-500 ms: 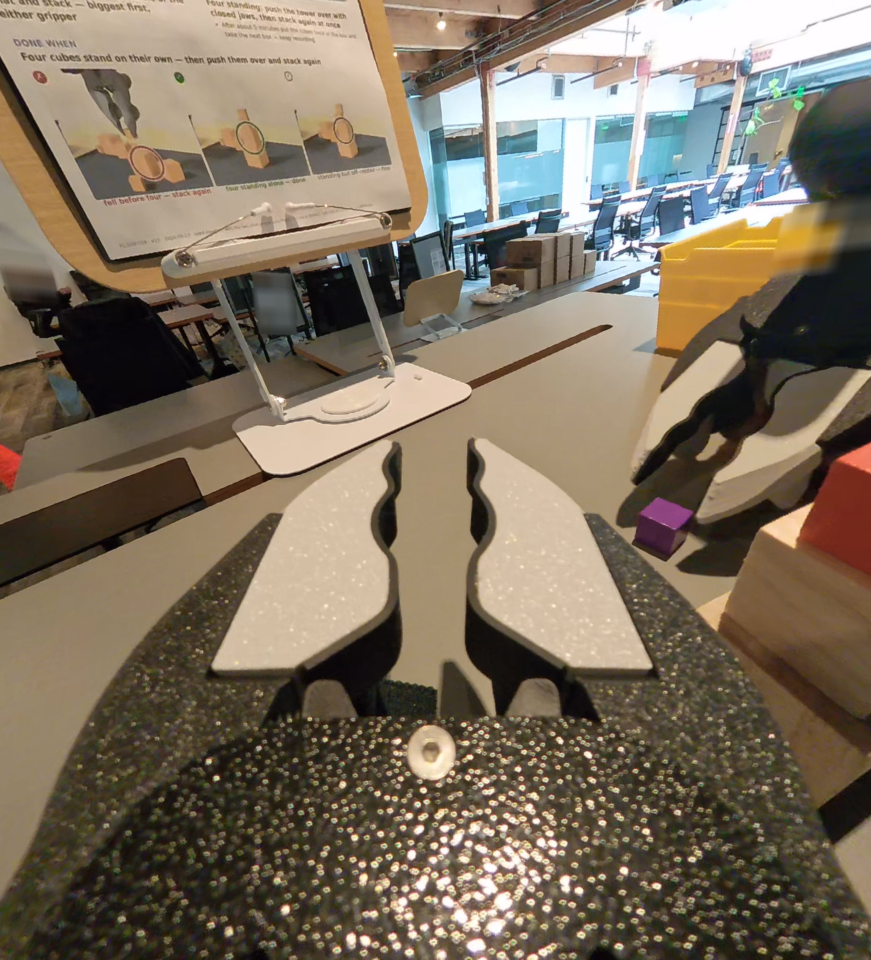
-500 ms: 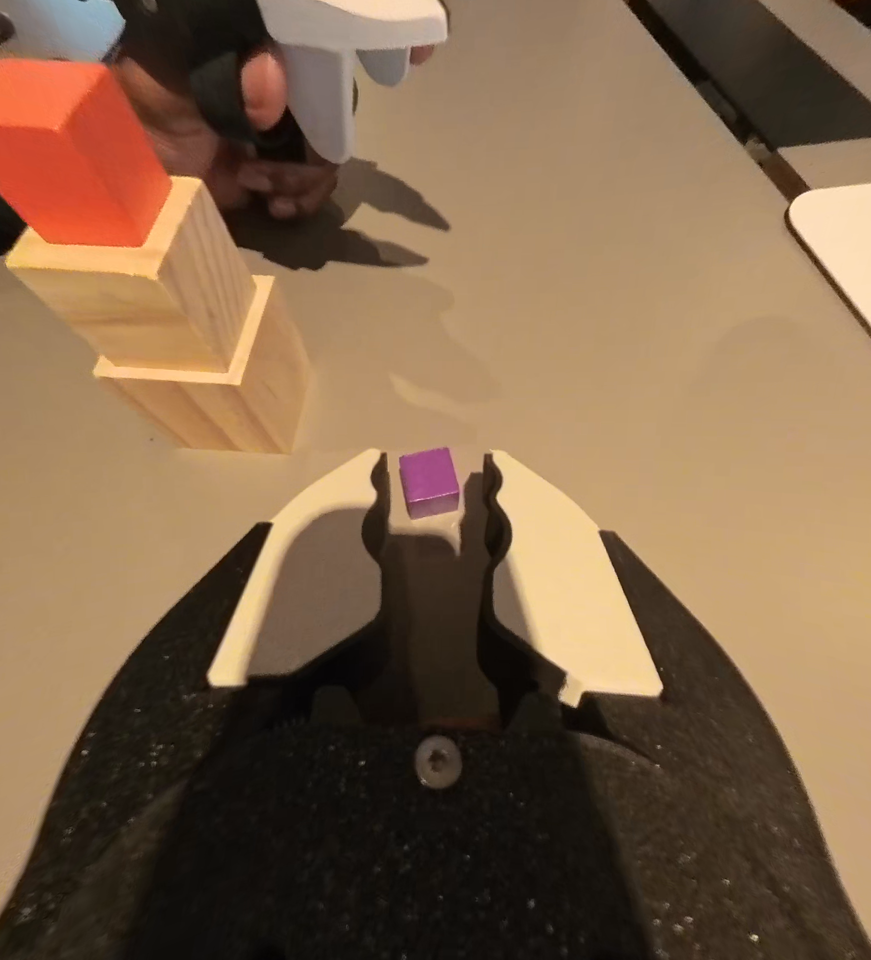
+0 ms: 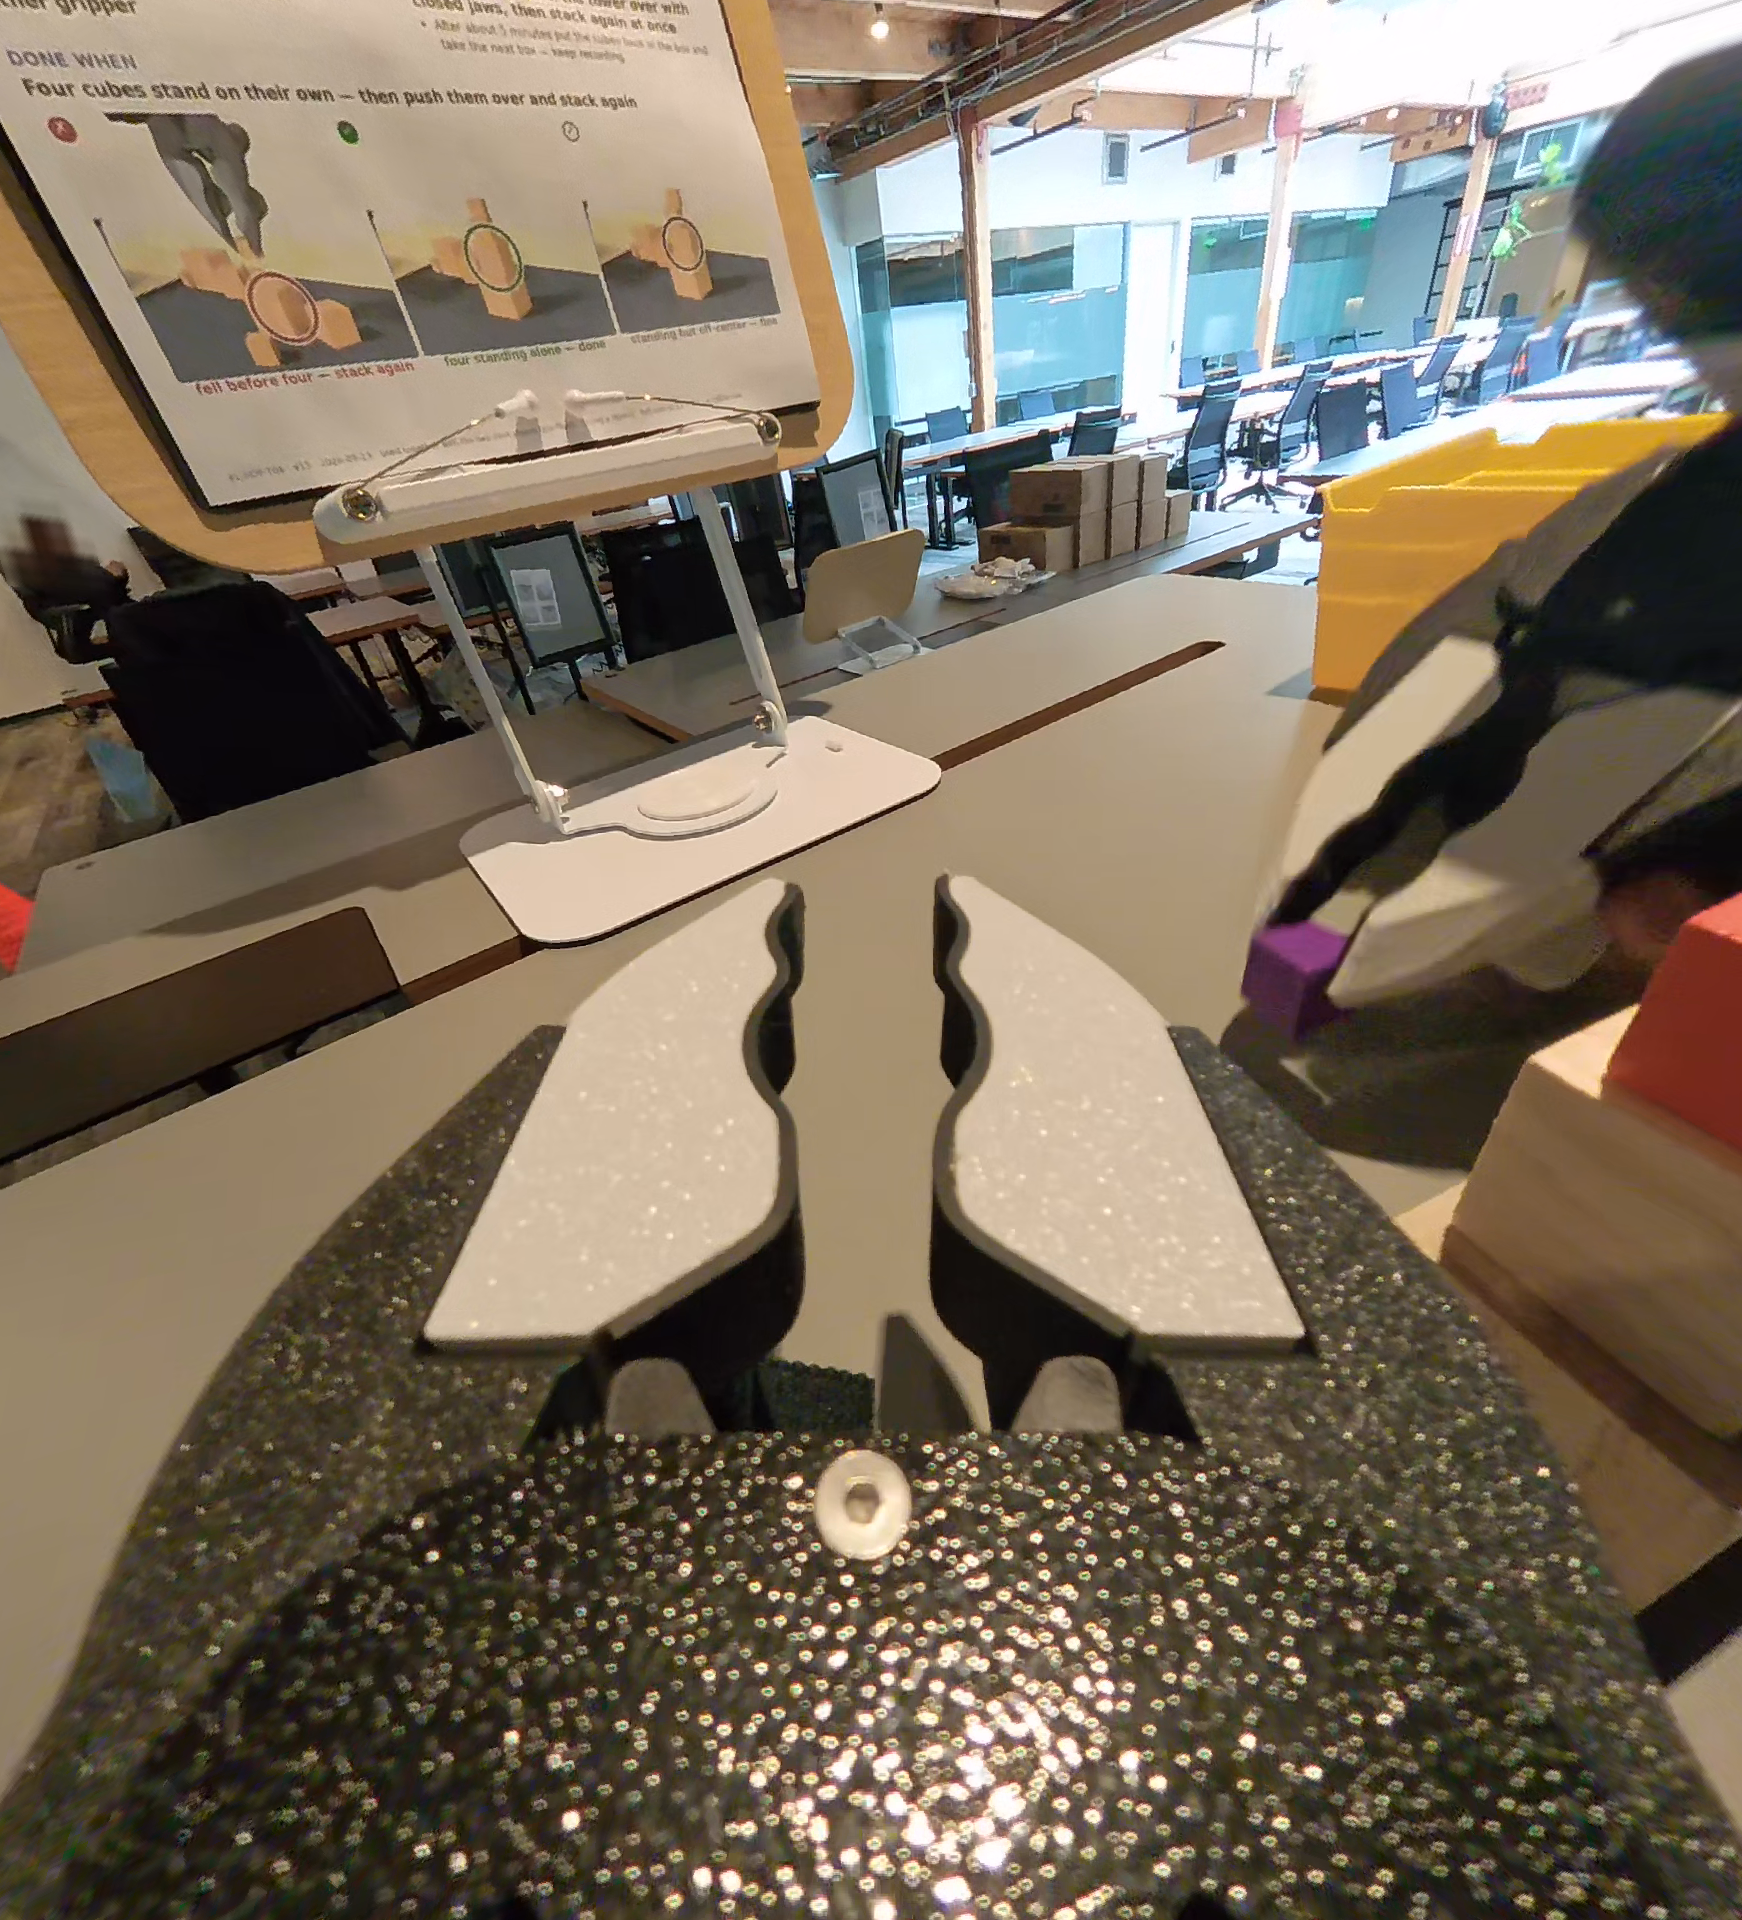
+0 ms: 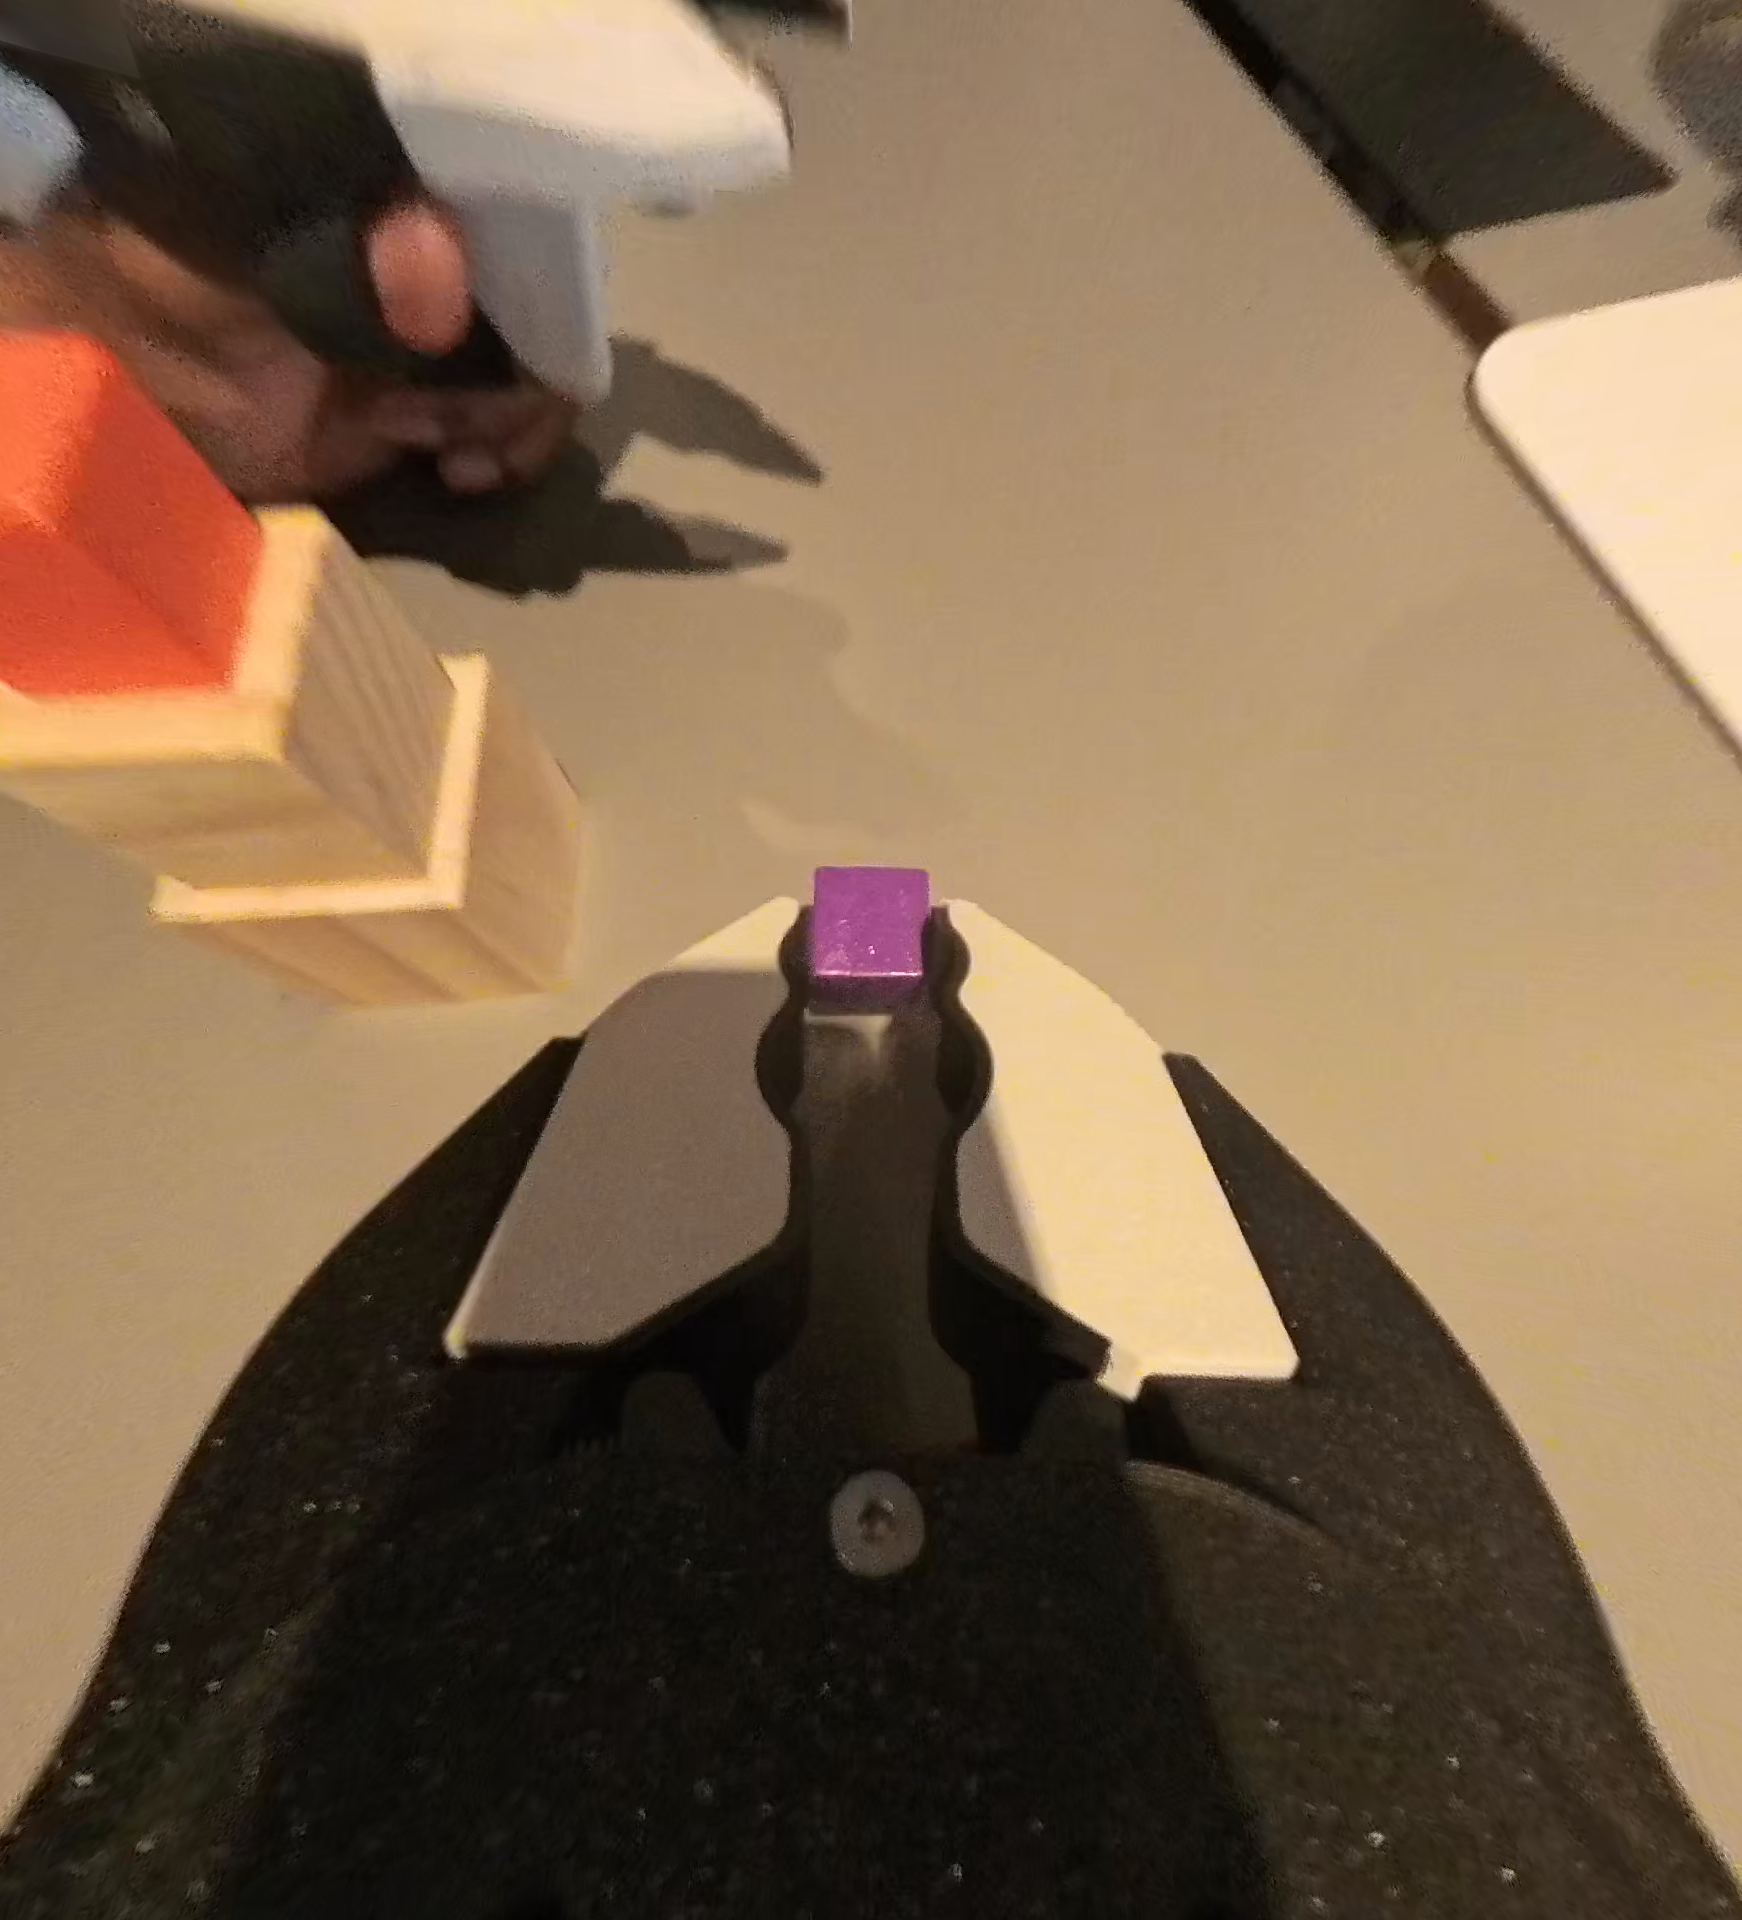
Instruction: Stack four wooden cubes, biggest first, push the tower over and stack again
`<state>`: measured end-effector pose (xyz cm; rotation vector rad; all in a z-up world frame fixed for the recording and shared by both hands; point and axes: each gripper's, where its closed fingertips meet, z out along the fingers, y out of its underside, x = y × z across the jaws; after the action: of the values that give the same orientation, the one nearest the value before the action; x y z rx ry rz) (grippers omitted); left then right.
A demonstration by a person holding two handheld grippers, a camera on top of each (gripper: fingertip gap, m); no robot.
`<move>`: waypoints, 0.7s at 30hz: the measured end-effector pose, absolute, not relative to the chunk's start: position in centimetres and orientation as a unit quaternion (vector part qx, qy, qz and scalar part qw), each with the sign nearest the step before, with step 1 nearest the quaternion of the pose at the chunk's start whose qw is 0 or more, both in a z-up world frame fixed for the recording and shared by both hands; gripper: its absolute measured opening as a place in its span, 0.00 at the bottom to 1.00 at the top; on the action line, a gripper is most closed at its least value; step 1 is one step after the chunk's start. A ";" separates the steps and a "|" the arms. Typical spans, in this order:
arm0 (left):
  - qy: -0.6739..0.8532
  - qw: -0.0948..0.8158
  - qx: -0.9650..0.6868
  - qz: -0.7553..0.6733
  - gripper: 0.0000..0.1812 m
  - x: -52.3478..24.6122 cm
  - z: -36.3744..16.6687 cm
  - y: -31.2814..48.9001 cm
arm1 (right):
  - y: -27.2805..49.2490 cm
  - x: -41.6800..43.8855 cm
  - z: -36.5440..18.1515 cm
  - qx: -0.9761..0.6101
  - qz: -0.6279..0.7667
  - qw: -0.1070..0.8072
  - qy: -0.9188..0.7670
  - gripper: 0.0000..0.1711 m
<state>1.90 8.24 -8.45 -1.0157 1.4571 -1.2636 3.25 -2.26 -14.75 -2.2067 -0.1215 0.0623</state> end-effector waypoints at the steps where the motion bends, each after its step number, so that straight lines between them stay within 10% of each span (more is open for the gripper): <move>1: 0.593 0.463 -0.413 -0.513 0.13 1.9 -8.5 8.2 | -2.1 3.0 -13.2 -0.887 0.021 0.459 -0.043 0.12; 7: 0.595 0.460 -0.417 -0.511 0.13 2.1 -8.6 8.3 | -1.6 -3.1 -3.4 -0.846 0.069 0.528 -0.034 0.12; 21: 0.596 0.461 -0.416 -0.509 0.12 2.0 -8.6 8.2 | -0.6 -6.0 -5.6 -0.890 0.020 0.451 -0.067 0.12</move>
<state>2.05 8.22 -8.62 -1.0226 1.4667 -1.2522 -6.01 -0.63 -5.58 -2.1984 -0.1651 0.0495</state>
